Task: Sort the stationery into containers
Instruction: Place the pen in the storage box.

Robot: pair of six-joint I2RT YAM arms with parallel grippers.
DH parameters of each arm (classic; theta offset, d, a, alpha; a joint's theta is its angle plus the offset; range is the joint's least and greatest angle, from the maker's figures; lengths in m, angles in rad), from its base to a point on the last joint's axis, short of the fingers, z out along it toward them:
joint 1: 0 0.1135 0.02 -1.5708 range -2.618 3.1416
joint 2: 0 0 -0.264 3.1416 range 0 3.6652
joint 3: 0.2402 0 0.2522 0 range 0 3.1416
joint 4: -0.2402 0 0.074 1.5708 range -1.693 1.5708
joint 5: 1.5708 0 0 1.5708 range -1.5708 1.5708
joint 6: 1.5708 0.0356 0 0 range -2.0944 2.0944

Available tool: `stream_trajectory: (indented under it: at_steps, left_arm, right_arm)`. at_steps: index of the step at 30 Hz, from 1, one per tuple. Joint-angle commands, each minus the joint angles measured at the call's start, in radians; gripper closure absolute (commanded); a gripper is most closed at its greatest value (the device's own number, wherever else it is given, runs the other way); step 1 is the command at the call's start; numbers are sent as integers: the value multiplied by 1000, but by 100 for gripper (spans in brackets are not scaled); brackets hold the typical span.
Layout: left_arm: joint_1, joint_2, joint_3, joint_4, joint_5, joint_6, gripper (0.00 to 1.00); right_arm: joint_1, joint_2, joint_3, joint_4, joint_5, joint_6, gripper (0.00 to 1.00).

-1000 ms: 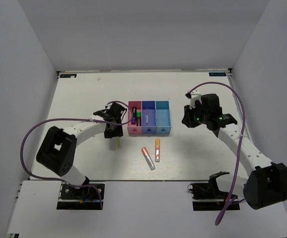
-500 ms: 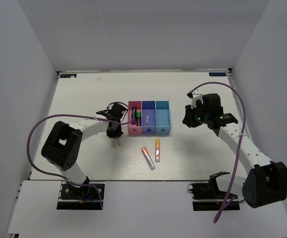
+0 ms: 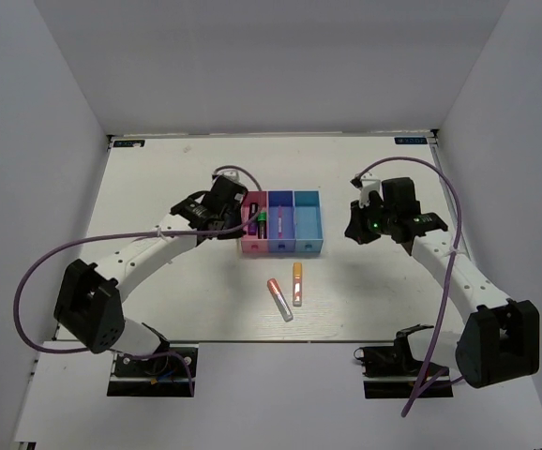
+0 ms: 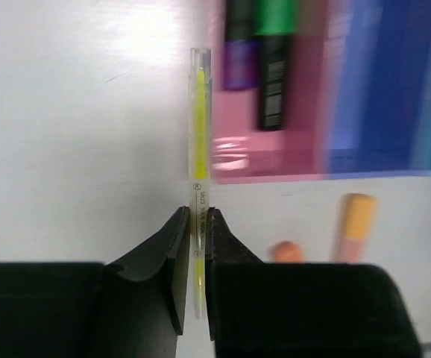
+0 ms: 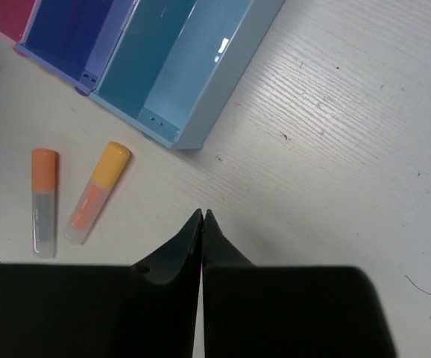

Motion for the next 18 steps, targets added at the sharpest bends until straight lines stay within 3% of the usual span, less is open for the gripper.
stream_trajectory:
  at_steps: [1, 2, 3, 4, 6, 12, 17, 18]
  left_arm:
    - [-68, 15, 121, 28, 25, -7, 93]
    - [-74, 32, 143, 31, 29, -10, 93]
    - [-77, 78, 191, 34, 32, -10, 93]
    - [-90, 124, 244, 33, 32, -12, 91]
    - [-87, 197, 313, 37, 38, -15, 90]
    - [-99, 388, 498, 37, 42, -30, 89]
    - [-107, 478, 589, 43, 32, -30, 88]
    - [-108, 504, 617, 42, 31, -30, 87]
  right_arm:
    - [-4, 4, 23, -15, -30, -12, 100]
    - [-4, 8, 25, -16, -36, -14, 92]
    - [-4, 7, 23, -19, -41, -16, 77]
    - [-4, 10, 29, -21, -50, -16, 54]
    - [-4, 14, 29, -27, -67, -19, 37]
    - [-4, 19, 26, -25, -90, -12, 32]
    - [-1, 33, 26, -33, -133, -16, 37]
    - [1, 39, 28, -39, -160, -16, 42]
